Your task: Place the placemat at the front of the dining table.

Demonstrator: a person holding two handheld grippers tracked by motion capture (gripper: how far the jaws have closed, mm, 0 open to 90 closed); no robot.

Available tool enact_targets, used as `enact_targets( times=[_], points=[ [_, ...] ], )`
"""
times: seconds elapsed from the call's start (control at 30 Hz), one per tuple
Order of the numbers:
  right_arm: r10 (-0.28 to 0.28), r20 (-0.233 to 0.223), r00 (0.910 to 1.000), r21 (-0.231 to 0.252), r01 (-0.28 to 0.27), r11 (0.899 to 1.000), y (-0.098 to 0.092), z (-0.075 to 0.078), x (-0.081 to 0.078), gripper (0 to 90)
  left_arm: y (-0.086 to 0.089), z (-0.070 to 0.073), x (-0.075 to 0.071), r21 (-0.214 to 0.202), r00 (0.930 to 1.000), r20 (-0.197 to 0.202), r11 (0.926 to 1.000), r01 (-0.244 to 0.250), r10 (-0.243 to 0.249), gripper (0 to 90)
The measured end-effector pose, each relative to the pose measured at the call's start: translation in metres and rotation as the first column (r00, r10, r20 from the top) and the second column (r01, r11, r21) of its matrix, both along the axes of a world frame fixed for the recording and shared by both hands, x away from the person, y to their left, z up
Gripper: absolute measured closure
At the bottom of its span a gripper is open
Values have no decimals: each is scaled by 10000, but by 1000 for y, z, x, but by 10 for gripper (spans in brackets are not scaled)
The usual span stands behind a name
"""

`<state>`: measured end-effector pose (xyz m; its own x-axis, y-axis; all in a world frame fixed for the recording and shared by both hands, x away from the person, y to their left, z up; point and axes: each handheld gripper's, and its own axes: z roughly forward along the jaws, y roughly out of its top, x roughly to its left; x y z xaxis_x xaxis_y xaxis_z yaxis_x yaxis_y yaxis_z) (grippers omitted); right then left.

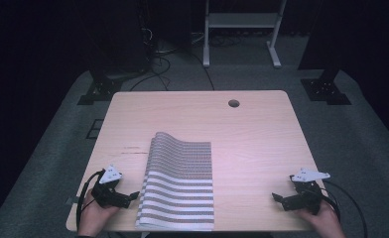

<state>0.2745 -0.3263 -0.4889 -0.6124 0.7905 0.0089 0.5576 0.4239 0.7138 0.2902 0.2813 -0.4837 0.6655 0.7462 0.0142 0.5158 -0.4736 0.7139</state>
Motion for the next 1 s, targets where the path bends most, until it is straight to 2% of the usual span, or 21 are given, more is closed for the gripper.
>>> enact_targets(
  times=[0.17, 0.33, 0.47, 0.57, 0.73, 0.93, 0.97, 1.0],
  points=[
    [1, -9, 10000, 12, -1, 10000, -1, 0, -2, 7, 2, 0, -1, -30, 10000, -19, 10000, -78, 78, 0],
    [-11, -7, 10000, 4, 11, 10000, -1, 0, -3, 7, 8, 1, 0, -451, 9994, -177, 9986, -293, 285, 0],
    [-14, -8, 10000, 0, 14, 10000, -1, 0, -3, 6, 12, 4, -3, -434, 9992, -218, 9984, -357, 347, 0],
    [-27, -18, 10000, 8, 27, 10000, -1, 0, -2, 6, 17, 8, -5, -680, 9984, -145, 9961, -560, 551, 0],
    [-28, -19, 10000, 9, 28, 10000, -1, 0, -2, 6, 20, 15, -8, -934, 9965, -353, 9925, -789, 759, 0],
    [-53, -10, 10000, 1, 53, 10000, -1, 0, -3, 6, 19, 29, -18, -1142, 9962, -72, 9896, -872, 870, 2],
    [-52, -14, 10000, 1, 52, 10000, -1, 0, -3, 6, 20, 32, -20, -1234, 9971, 43, 9896, -742, 754, 60],
    [-52, -14, 10000, 1, 52, 10000, -1, 0, -3, 6, 19, 34, -21, -1283, 9972, 111, 9891, -717, 737, 60]
  ],
)
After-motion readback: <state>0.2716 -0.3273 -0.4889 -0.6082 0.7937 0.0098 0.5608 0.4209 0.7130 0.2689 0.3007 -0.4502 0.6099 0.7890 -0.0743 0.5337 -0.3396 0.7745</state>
